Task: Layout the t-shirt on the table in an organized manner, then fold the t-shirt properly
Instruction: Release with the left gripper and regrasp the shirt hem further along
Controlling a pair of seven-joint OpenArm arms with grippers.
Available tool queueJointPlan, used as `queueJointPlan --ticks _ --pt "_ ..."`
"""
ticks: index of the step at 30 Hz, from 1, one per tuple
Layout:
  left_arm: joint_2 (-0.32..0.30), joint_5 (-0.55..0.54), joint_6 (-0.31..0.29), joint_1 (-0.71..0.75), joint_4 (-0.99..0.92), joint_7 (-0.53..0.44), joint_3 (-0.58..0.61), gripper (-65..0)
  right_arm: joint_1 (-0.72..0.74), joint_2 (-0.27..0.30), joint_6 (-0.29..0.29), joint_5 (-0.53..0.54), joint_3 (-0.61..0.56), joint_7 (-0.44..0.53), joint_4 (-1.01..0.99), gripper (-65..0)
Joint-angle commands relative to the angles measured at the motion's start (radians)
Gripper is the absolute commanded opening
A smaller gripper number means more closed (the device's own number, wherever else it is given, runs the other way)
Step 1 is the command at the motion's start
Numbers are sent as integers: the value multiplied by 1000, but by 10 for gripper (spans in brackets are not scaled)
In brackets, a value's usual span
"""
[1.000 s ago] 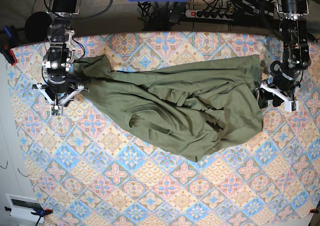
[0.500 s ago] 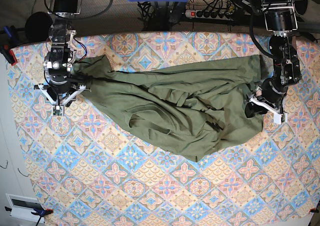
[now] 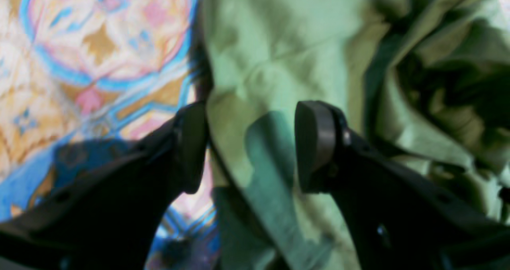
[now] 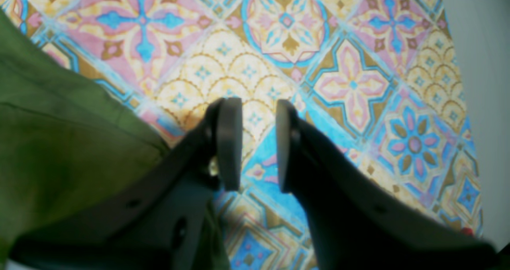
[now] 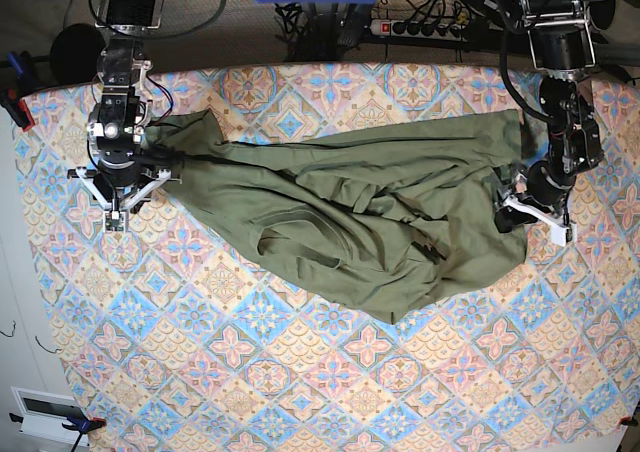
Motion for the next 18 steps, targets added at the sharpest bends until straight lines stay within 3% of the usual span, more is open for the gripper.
queueJointPlan --ticks 1,7,9,15,18 --pt "-14 -10 -4 -12 13 -17 -7 -307 13 11 -4 -4 4 21 16 -511" --pt "13 -9 -4 -16 11 -17 -2 -323 13 11 -4 -4 4 22 16 -511" --pt "43 -7 -9 -45 8 -16 1 -381 13 11 -4 -4 4 22 16 -511" --pt "75 -9 -9 -115 -21 -8 1 -650 13 11 -4 -4 4 22 16 -511" --pt "75 -9 -9 -167 -41 -6 -4 -650 13 11 -4 -4 6 22 16 -511"
